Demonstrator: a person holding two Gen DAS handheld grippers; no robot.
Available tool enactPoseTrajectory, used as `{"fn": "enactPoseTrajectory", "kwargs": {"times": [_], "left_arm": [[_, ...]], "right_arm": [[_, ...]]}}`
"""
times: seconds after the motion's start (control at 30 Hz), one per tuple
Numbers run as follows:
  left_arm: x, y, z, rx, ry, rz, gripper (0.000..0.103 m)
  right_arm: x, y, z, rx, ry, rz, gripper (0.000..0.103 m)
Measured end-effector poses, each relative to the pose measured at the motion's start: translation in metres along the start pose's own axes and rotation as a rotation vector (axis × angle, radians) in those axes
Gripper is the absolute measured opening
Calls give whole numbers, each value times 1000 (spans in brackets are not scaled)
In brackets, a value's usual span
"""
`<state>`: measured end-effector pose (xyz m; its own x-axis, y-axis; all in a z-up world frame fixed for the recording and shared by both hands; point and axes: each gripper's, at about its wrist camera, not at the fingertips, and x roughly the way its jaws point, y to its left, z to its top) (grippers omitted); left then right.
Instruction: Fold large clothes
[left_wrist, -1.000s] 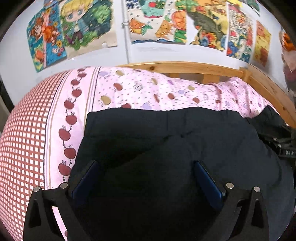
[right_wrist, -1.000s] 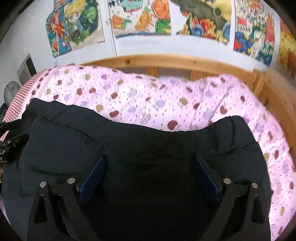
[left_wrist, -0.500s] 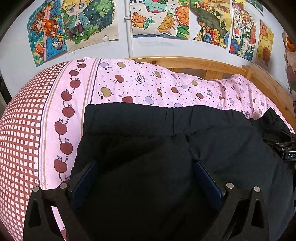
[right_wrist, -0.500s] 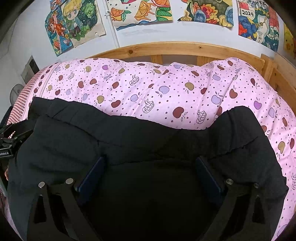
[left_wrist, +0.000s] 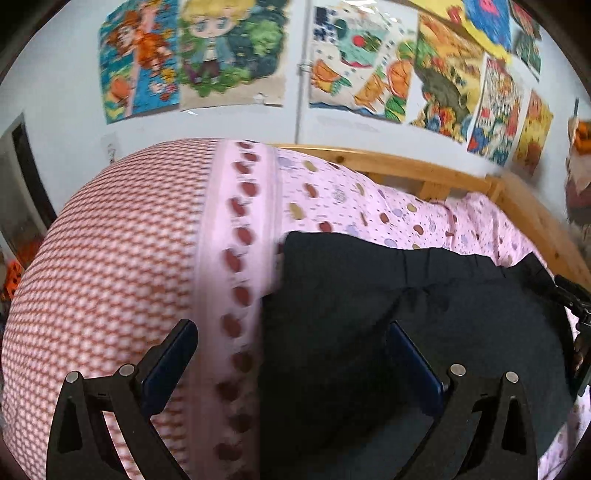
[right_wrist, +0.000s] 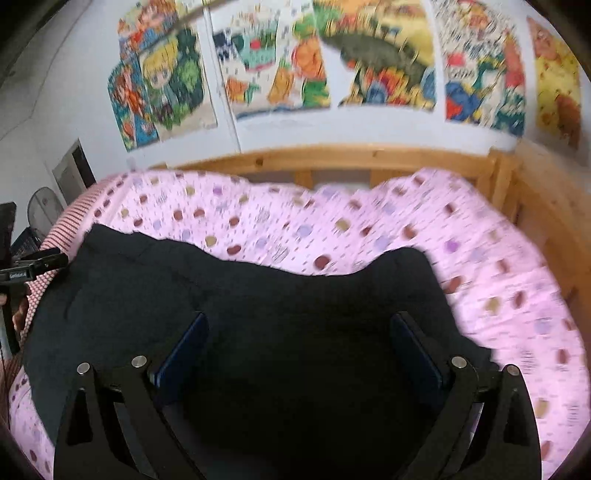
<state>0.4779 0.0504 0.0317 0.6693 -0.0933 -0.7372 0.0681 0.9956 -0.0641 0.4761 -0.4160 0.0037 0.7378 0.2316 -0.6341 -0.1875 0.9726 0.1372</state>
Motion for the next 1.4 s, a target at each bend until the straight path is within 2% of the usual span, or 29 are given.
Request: {"fn": "enactPoseTrajectory", "kwargs": {"times": [0.13, 0.33, 0.47, 0.6, 0.73, 0.9, 0.97, 1.07, 1.4], "left_arm": [[-13, 23, -12, -38, 7, -77, 103], [-4, 27, -35, -41, 118, -234, 102], [7, 25, -47, -44, 169, -242, 102], [18, 24, -54, -54, 204, -261, 103], [30, 23, -60, -60, 222, -289, 103], [48, 24, -68, -94, 245, -354, 103], [56, 25, -70, -110, 267, -387, 103], [62, 26, -71, -126, 292, -424, 103], [75, 21, -84, -170, 351, -526, 103]], "right_arm": [[-33, -23, -7, -12, -26, -40, 97], [-54, -64, -32, 42, -8, -76, 97], [-47, -89, -51, 121, 36, -49, 97], [-30, -94, -65, 152, 84, -32, 97], [-13, -96, -74, 167, 118, 4, 97], [3, -96, -85, 189, 141, 105, 97], [14, -98, -92, 207, 164, 170, 102], [23, -99, -99, 224, 170, 211, 102], [31, -93, -116, 247, 141, 289, 102]]}}
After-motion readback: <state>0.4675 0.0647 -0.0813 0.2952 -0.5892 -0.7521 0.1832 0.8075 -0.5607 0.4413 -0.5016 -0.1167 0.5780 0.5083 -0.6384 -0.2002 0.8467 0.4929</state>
